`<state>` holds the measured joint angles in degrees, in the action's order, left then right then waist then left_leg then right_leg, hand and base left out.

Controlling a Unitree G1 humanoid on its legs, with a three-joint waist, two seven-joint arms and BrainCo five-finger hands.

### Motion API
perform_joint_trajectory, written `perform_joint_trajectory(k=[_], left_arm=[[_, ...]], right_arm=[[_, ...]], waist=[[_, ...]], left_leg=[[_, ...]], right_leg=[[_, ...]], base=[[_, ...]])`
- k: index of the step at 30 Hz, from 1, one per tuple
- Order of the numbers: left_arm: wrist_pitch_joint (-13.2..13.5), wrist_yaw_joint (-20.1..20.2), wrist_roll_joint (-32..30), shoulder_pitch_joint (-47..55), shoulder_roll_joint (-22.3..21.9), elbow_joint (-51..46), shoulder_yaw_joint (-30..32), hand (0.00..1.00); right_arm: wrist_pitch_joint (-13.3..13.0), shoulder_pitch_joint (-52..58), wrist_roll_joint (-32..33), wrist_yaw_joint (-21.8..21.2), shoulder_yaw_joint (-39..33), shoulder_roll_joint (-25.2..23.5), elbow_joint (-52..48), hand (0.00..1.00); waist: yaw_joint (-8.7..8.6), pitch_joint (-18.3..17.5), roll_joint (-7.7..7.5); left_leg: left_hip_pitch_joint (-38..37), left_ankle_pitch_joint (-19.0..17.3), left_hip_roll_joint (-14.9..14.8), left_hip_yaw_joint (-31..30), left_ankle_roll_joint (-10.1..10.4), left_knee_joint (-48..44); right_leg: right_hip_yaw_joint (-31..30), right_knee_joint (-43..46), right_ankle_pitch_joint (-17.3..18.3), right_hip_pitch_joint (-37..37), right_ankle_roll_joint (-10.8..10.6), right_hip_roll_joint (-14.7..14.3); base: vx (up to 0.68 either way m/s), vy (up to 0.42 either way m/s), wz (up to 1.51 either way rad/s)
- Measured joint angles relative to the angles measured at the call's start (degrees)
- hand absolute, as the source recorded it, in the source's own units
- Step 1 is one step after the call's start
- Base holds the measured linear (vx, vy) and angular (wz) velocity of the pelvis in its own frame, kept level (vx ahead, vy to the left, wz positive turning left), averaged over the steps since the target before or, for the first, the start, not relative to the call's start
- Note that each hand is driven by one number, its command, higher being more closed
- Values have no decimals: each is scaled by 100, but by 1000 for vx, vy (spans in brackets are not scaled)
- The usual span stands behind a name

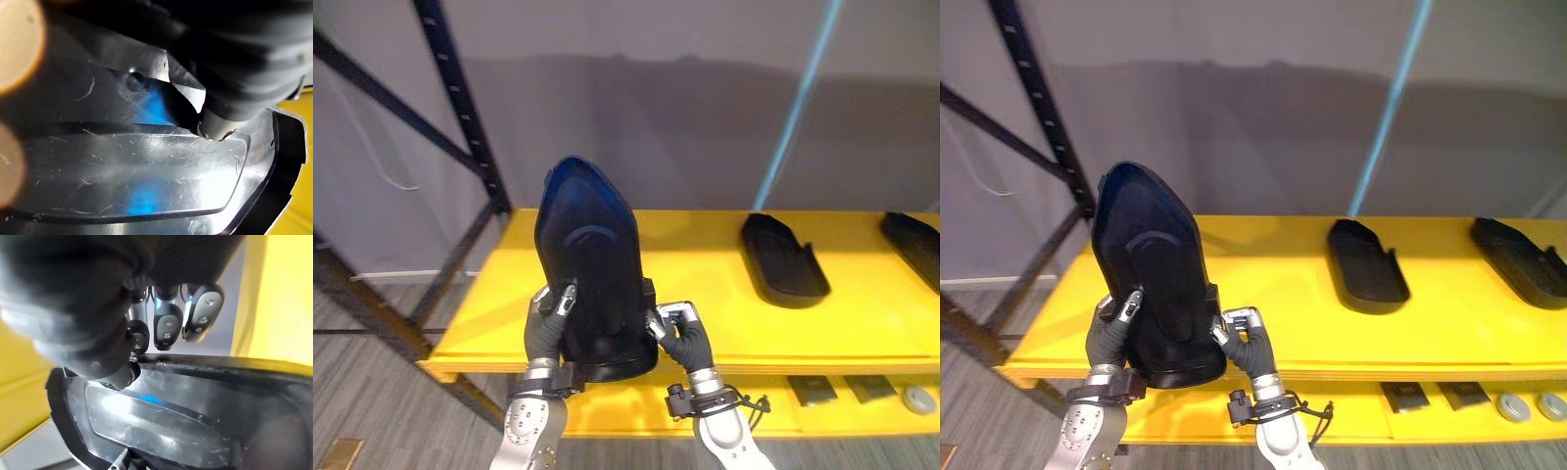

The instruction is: Walk over and take plastic housings, then place them on the shelf

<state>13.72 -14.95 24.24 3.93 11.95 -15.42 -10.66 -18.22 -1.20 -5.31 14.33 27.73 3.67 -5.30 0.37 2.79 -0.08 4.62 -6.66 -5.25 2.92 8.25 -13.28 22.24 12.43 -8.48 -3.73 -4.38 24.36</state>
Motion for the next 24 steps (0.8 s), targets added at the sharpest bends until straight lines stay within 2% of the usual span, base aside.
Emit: perform_joint_trajectory(k=[1,2,3,4,5,6,7,10,11,13,15,16,18,22,24], left_arm=[[48,4,-22,-124,51,-2,70,100],[58,19,-32,-261,119,-2,115,100],[60,57,-50,-393,166,21,200,100],[60,84,-60,-446,174,30,251,100],[63,141,-72,-477,173,27,309,100],[64,204,-77,-482,173,24,423,100],[64,254,-76,-489,174,21,487,100],[61,406,-299,-480,142,-63,818,100],[58,436,-484,-437,134,-186,1035,100],[54,444,-589,-431,129,-206,1294,100],[-2,434,-710,-410,123,-27,1695,100],[-12,432,-707,-410,121,65,1798,100],[-108,408,-708,-418,121,391,2155,100],[-293,323,-679,-429,127,942,2707,100],[-321,284,-640,-464,165,1107,2744,100]], right_arm=[[0,-134,-71,-4,3,-58,-12,0],[1,-242,-89,-5,-13,-73,-19,0],[19,-364,-89,-9,-10,-86,-17,0],[34,-423,-89,-25,-8,-88,-15,0],[43,-476,-86,-58,-11,-81,-15,0],[76,-543,-83,-166,-5,-67,-16,0],[85,-569,-82,-226,-4,-58,-16,0],[163,-603,-67,-538,-22,96,-66,0],[240,-601,-28,-692,-87,118,-206,0],[287,-591,110,-860,-239,143,-552,0],[309,-513,659,-1005,-1094,183,-1351,0],[308,-503,837,-1021,-1385,223,-1530,0],[305,-401,1316,-1037,-2467,229,-1971,0],[232,29,1791,-899,-3881,205,-2134,0],[178,285,1899,-827,-4501,119,-2124,0]], waist=[[-7,-16,-19],[-15,-3,7],[-75,24,-5],[-106,58,18],[-136,78,51],[-135,85,61],[-143,84,60],[-138,72,141],[-83,65,151],[-23,58,160],[36,30,144],[36,14,150],[3,-16,158],[-155,-21,162],[-182,-21,175]], left_leg=[[82,44,11,128,-210,32],[153,111,4,238,-400,135],[218,185,-13,294,-487,222],[218,252,-20,302,-501,286],[148,341,-35,337,-501,413],[72,395,-24,374,-479,531],[49,422,-15,375,-473,584],[-102,684,-138,311,-333,1105],[-239,897,-288,323,-220,1487],[-358,1157,-450,328,-123,1772],[-451,1249,-570,329,-59,1823],[-462,1254,-570,331,-56,1823],[-506,1259,-557,335,-50,1822],[-576,1258,-525,349,-49,1823],[-575,1257,-532,361,-48,1824]], right_leg=[[-9,-267,-404,-57,54,-69],[-43,-622,-646,-63,28,-158],[-190,-510,-424,-156,-133,-242],[-298,-296,-134,-187,-178,-353],[-390,-68,362,-158,-219,-568],[-414,-108,696,-39,-181,-723],[-403,-206,791,26,-171,-767],[-441,-908,801,319,-197,-1145],[-442,-1066,749,329,-202,-1337],[-447,-1135,719,340,-178,-1521],[-444,-1117,659,404,-145,-1643],[-445,-1112,652,417,-153,-1646],[-447,-1111,650,475,-157,-1636],[-456,-1172,651,573,-157,-1620],[-466,-1175,652,566,-158,-1626]], base=[[-110,292,-64],[-161,188,-45],[-151,92,-25],[-128,20,-20],[-133,-55,-24],[-130,-85,-22],[-152,-141,-9],[-80,-155,16],[-19,-196,7],[1,-135,-7],[37,-84,-6],[58,-23,-1],[70,3,3],[24,15,2],[0,0,0]])
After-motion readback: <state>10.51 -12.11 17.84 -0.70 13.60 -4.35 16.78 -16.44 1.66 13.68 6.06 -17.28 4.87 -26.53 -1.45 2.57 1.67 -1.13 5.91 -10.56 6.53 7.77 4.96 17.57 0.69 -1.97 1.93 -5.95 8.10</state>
